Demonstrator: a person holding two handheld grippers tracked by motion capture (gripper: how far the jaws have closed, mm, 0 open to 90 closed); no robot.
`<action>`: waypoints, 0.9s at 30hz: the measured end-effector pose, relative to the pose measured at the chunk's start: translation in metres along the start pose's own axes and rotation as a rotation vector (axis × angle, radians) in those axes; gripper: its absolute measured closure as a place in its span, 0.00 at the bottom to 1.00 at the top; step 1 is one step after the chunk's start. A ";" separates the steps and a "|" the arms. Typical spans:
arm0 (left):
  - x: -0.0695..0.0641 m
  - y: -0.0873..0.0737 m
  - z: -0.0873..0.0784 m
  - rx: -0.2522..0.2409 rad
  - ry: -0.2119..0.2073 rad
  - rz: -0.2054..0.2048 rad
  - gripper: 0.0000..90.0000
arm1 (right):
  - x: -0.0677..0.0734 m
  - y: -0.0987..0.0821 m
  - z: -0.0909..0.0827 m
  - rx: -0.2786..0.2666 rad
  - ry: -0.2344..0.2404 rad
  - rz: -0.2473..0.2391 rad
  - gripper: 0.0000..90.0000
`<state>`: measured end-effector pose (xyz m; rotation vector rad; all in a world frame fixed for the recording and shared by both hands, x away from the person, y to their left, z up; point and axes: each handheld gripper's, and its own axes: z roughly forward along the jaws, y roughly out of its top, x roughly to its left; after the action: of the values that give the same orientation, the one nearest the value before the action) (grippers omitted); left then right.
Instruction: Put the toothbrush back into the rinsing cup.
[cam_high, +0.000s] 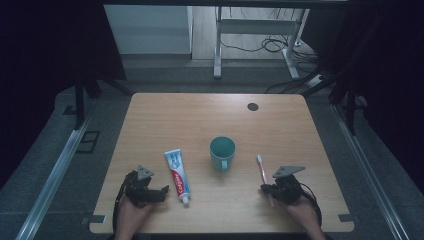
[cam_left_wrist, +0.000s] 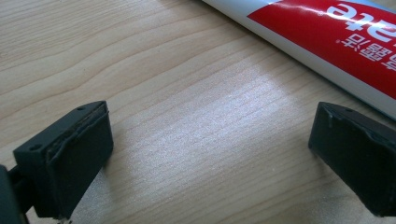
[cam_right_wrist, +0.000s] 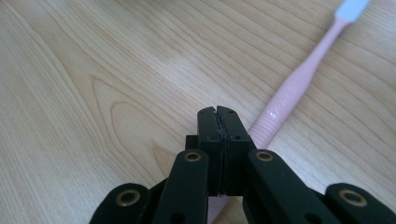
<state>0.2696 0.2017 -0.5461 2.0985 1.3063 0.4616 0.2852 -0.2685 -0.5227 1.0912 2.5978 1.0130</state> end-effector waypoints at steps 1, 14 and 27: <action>0.000 0.000 0.000 0.000 0.000 0.000 0.00 | 0.000 0.000 0.000 0.000 0.000 0.000 0.98; 0.000 0.000 0.000 0.001 0.002 0.000 0.00 | -0.015 -0.017 -0.017 0.002 -0.043 0.031 0.96; 0.000 0.000 0.000 0.000 0.002 -0.001 0.00 | -0.019 -0.019 -0.025 -0.001 -0.057 0.043 0.93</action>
<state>0.2696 0.2014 -0.5460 2.0984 1.3084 0.4635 0.2786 -0.3046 -0.5185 1.1627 2.5388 0.9772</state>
